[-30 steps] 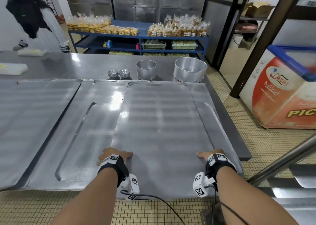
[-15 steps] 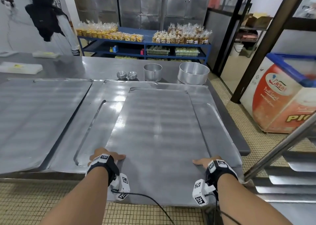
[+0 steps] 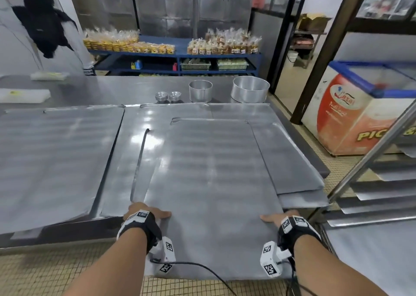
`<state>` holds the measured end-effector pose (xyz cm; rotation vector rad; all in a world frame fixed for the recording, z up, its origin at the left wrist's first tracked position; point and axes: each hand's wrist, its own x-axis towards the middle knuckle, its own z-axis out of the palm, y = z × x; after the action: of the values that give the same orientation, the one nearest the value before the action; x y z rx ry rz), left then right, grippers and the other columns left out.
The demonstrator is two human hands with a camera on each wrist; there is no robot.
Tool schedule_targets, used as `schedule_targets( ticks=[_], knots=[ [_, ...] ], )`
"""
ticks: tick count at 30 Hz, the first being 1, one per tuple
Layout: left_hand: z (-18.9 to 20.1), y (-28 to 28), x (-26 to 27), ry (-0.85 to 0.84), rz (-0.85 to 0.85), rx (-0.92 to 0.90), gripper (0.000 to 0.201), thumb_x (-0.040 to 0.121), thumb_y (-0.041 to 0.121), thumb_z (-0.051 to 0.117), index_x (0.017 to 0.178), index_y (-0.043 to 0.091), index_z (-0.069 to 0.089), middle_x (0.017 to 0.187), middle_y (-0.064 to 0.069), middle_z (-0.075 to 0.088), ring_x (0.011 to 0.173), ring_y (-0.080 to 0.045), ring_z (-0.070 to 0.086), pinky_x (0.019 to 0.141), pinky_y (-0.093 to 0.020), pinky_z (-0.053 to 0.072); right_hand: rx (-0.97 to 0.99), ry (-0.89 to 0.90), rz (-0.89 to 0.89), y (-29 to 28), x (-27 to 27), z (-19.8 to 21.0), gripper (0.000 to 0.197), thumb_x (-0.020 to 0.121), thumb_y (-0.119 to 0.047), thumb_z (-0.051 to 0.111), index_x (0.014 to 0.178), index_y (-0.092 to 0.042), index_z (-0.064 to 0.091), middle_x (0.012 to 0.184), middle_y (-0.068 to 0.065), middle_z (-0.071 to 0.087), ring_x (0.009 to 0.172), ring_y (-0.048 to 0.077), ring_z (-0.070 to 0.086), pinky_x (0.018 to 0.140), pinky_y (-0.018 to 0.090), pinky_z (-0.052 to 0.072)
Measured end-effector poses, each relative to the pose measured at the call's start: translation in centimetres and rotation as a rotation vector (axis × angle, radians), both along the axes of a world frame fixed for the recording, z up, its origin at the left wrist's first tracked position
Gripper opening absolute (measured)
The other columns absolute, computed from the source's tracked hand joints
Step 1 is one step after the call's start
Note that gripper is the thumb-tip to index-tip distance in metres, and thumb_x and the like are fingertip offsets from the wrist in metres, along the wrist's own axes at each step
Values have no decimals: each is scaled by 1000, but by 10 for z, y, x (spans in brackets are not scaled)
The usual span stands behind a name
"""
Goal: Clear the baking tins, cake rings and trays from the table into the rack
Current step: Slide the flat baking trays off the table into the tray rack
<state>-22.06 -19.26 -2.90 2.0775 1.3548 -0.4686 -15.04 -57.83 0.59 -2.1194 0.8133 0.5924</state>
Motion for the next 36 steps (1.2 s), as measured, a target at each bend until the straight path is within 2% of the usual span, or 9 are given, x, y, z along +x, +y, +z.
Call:
schedule_targets(
  ticks=[4,12,16,18,21,25,27,31,36],
  knots=[
    [-14,12,-30,3,-80,-24,117,29,65,89,127,9,56,121,-12,62,112,-34,60,96,-42,52,-4,-18,-65,9,-39,-8,76,57,-18,97,115,14,60,97,21,64,82,26,58,79,32,49],
    [-1,28,-75,-29,-95,-131,73,44,51,96,90,4,62,93,-11,68,92,-33,66,89,-39,54,-63,72,-59,26,-98,-12,93,51,-38,97,122,8,59,119,19,65,87,25,56,84,30,47],
    [9,29,-95,-24,-135,-165,67,55,47,95,94,9,56,97,-10,63,90,-31,61,87,-36,51,-173,203,96,0,-96,-57,133,1,-67,85,119,-9,68,117,9,67,97,29,66,94,40,52],
    [13,31,-101,-6,-187,-178,65,58,49,93,96,9,60,99,-9,66,93,-29,63,89,-34,50,-225,257,193,-12,-88,-77,134,11,-75,85,127,-12,64,130,9,62,110,29,63,100,40,49],
    [16,33,-110,4,-226,-198,56,54,47,95,78,11,60,80,-5,65,86,-27,65,83,-32,51,-244,299,367,16,-115,-15,124,48,-87,69,146,-14,46,152,9,43,134,26,46,113,35,34],
    [21,34,-120,15,-236,-232,49,52,45,96,70,14,61,77,-5,67,74,-23,67,78,-31,53,-181,273,328,34,-134,31,75,96,-54,50,152,-8,30,159,12,28,143,26,35,111,27,29],
    [22,34,-121,-6,-214,-256,47,56,40,96,66,16,57,73,-4,63,68,-21,62,74,-30,49,-143,259,291,27,-135,28,78,93,-49,59,150,-4,31,157,14,31,140,28,38,109,28,33],
    [19,34,-110,-88,-124,-264,50,59,41,94,71,9,57,71,-9,64,67,-24,63,76,-35,52,-140,162,157,15,-118,-16,114,33,-58,95,120,6,56,119,12,63,104,30,62,94,35,49],
    [12,22,-81,-174,-43,-224,69,62,54,87,105,3,68,87,-12,70,80,-30,67,89,-39,53,-38,32,12,27,-89,-11,74,72,-40,86,125,2,57,120,18,64,88,27,56,83,31,44]
  ],
)
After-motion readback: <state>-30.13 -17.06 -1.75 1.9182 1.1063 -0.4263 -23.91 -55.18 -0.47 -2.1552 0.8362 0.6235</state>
